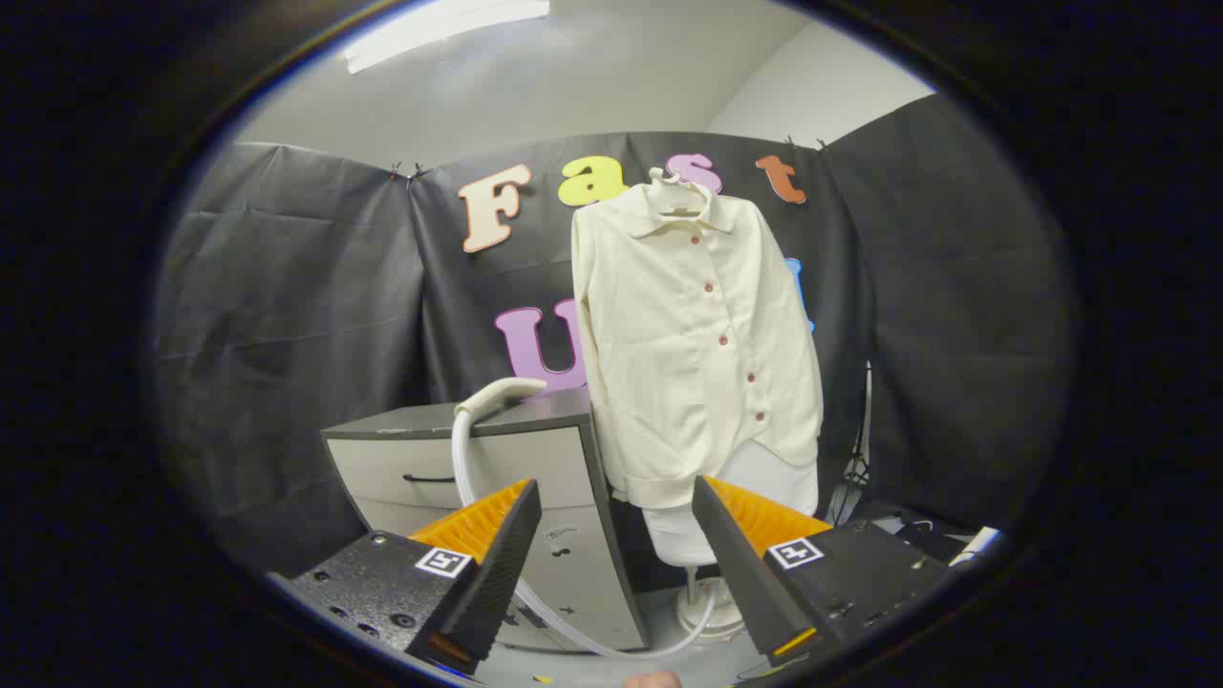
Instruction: Iron the clothes twice with a garment steamer, once on the left side and once on the right side.
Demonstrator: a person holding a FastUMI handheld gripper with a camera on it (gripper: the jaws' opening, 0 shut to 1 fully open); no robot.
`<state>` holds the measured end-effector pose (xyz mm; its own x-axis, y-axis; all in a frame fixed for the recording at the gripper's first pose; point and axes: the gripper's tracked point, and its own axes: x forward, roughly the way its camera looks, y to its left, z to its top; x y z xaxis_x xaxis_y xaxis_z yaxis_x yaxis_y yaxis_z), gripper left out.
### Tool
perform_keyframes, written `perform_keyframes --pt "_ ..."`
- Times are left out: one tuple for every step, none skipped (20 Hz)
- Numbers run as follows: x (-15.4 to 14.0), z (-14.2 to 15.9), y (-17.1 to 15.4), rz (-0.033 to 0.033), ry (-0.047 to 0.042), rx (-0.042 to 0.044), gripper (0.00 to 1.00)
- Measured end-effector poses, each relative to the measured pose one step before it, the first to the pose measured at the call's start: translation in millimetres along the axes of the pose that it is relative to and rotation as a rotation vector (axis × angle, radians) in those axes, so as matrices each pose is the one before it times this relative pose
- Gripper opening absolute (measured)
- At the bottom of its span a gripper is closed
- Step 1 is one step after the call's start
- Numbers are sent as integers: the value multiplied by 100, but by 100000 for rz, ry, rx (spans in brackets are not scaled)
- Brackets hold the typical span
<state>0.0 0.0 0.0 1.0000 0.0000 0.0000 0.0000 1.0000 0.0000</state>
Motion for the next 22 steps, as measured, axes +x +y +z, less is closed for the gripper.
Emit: perform_keyframes --pt "535 192 268 275 66 805 97" --pt "529 -2 211 -38 312 438 97" --pt "449 240 204 107 118 447 97" --pt "549 331 250 -110 31 561 97" --pt "467 345 268 -44 -292 400 97" --pt "578 275 383 165 -364 427 97" --pt "591 287 385 155 -19 279 97" --pt "691 -19 492 381 582 99 97" --pt "612 -56 671 823 874 28 97" --pt "580 -121 607 624 1157 -386 97" --pt "754 40 674 1005 551 -431 97" --pt "918 105 634 1011 -307 -919 97" --pt "918 145 441 361 -207 -1516 97" --pt "865 191 517 463 -87 -1058 97" --pt "995 249 777 1152 188 -344 97" --pt "1053 154 712 948 358 -890 97" --pt "987 250 513 193 401 -1267 97" --pt "980 496 600 241 -607 -1218 97" --pt "989 477 655 553 -523 -1397 97" --pt "1035 508 692 731 -1005 -1296 97" --pt "1166 441 783 1497 -399 -1176 97" --pt "1238 138 768 833 1091 -1444 97"
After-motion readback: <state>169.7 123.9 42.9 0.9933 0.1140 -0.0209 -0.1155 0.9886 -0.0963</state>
